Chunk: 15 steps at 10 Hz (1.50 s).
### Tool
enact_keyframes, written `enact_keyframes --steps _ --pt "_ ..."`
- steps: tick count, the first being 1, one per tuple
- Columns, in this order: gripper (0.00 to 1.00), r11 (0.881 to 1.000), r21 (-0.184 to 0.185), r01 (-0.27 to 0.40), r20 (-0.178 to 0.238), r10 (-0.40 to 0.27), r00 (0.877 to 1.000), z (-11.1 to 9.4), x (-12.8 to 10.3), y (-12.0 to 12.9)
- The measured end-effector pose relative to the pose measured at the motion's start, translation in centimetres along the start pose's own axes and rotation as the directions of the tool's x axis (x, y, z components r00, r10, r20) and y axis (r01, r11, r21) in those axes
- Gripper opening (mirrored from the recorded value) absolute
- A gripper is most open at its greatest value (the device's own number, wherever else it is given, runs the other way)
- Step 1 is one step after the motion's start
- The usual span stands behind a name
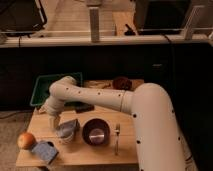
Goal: Place apple in table surface
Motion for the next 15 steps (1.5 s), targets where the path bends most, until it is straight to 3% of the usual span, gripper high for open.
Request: enact_keyframes --steps 3,8,11,15 --pt "0.8 0.996 -0.081 0.03 -0.005 -0.03 1.0 1.9 -2.5 -0.9" --pt "0.8 0.971 -0.226 0.075 -0.034 -0.084 0.996 5.3 -6.6 -3.2" --pt "0.8 0.956 -0.281 0.089 -0.076 -0.115 0.99 6.0 -8.0 -2.0" --pt "0.8 0.941 -0.324 0.101 -0.098 -0.14 0.985 7.3 -9.1 -0.3"
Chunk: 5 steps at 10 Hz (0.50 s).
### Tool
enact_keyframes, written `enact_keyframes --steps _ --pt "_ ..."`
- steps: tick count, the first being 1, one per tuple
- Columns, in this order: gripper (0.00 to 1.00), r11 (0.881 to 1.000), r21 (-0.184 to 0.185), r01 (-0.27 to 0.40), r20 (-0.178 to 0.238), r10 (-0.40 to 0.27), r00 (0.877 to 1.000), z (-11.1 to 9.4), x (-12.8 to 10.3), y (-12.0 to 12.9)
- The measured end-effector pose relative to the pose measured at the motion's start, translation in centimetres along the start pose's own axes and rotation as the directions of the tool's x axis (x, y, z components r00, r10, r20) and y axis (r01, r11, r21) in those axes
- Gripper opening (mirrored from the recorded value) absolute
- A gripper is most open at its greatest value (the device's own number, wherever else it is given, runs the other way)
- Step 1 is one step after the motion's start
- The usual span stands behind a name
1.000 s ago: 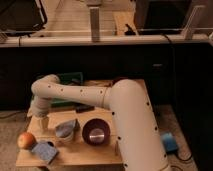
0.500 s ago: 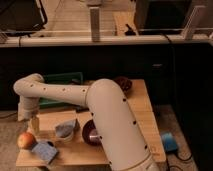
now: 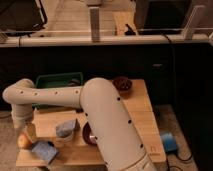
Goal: Place apple in table surface
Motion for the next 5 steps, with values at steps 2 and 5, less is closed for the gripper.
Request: enact_keyframes --steps 2,5 --pt "0.8 1.0 -0.011 -0.002 -0.004 0.002 1.0 0.67 0.01 0.37" --pt "0.8 1.0 -0.021 -0.005 -0.009 0.004 1.0 1.13 0.05 0.68"
